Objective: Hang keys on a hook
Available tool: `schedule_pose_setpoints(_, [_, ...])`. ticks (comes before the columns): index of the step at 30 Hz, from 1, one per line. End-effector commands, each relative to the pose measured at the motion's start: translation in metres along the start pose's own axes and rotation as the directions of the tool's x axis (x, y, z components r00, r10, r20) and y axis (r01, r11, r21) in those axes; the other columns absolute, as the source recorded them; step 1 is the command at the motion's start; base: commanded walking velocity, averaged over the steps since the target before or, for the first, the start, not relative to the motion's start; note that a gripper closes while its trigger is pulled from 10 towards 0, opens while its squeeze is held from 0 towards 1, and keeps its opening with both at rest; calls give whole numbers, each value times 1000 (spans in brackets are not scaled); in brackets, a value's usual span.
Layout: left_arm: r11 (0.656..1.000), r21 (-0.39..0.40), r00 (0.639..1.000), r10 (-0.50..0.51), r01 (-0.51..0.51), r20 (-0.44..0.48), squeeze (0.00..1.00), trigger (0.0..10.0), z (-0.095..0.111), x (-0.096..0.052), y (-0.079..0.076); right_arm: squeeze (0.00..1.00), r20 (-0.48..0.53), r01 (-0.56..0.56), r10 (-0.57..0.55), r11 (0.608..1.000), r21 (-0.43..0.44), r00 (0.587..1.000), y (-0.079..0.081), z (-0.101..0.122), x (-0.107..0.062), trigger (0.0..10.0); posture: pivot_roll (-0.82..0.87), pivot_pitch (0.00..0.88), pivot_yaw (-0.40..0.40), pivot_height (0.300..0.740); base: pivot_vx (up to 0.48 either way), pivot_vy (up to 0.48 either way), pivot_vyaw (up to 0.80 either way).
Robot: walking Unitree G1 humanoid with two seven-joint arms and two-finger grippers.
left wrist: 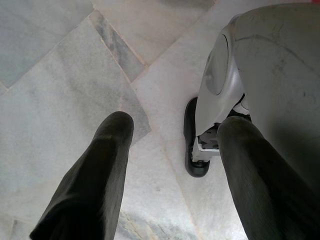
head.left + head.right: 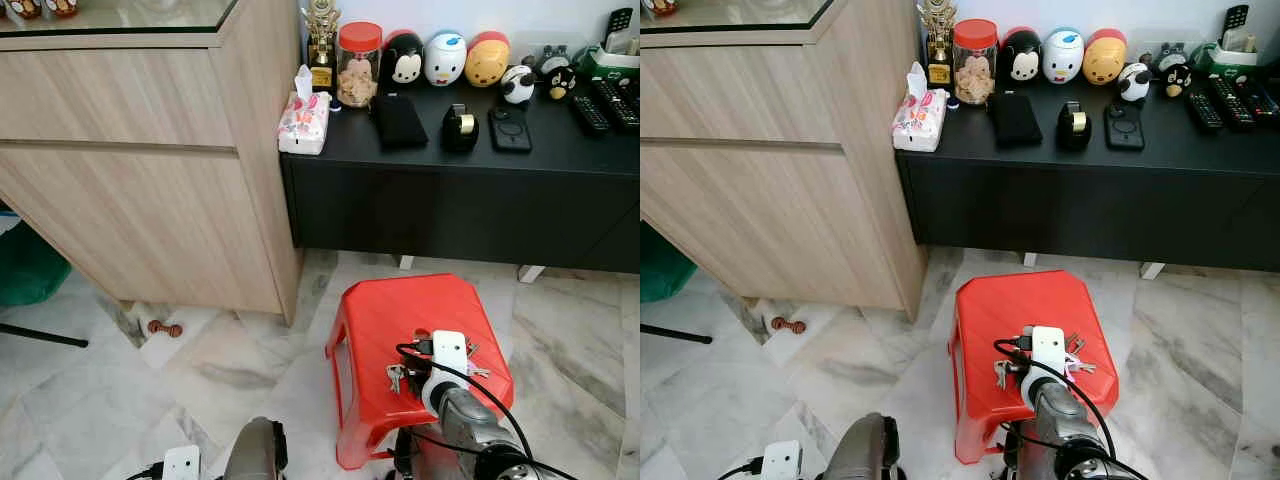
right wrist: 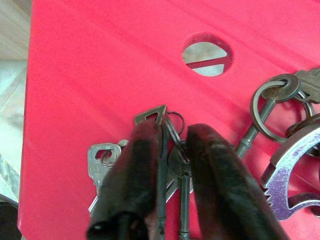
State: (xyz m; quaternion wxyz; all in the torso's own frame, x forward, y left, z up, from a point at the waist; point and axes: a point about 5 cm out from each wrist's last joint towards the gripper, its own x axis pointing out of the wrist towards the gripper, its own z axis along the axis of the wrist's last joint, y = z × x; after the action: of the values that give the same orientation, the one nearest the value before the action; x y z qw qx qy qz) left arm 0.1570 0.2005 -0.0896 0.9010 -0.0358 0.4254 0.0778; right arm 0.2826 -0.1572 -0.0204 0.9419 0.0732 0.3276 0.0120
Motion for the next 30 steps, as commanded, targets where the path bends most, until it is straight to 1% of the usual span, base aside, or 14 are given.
schedule_pose_setpoints(1, [991,11,986,-134,136,-103,0,10000,-28,-7,-31,0,-17,-4,4,1000,11,1000,1,-5,-1,0,120,184,-10,610,0,0,0])
schedule_pose_setpoints(15, [990,12,985,-136,138,-105,0,10000,-28,-7,-32,0,-9,-21,21,1000,6,1000,4,-5,0,0,118,180,-11,610,0,0,0])
schedule_pose_setpoints(19, [990,12,985,-136,138,-103,0,10000,-27,-6,-32,0,29,-10,11,1000,-6,1000,4,1,0,0,119,175,-11,610,0,0,0])
schedule_pose_setpoints(20, [991,12,986,-135,137,-102,0,10000,-26,-6,-31,0,65,-3,4,1000,-13,998,4,7,0,0,119,171,-12,610,0,0,0])
schedule_pose_setpoints(21, [991,12,986,-134,136,-100,0,10000,-25,-6,-31,0,152,12,-6,999,-34,988,4,21,0,0,116,168,-12,610,0,0,0])
schedule_pose_setpoints(22, [991,12,986,-134,136,-100,0,10000,-25,-6,-31,0,152,12,-6,999,-34,988,4,21,0,0,116,168,-12,610,0,0,0])
schedule_pose_setpoints(24, [991,12,987,-132,134,-96,0,10000,-23,-5,-31,0,280,22,-17,1000,-15,960,4,37,-2,0,112,156,-13,610,0,0,0])
schedule_pose_setpoints(25, [991,11,987,-133,134,-95,0,10000,-23,-5,-32,0,318,25,-16,999,-23,948,4,42,-4,0,109,150,-13,610,0,0,0])
schedule_pose_setpoints(29, [991,11,987,-134,135,-92,0,10000,-22,-4,-32,0,386,13,4,999,-42,922,7,48,-8,0,105,141,-14,610,0,0,0])
schedule_pose_setpoints(30, [991,11,987,-135,136,-91,0,10000,-21,-4,-32,0,413,7,17,998,-56,910,9,50,-10,0,105,137,-14,610,0,0,0])
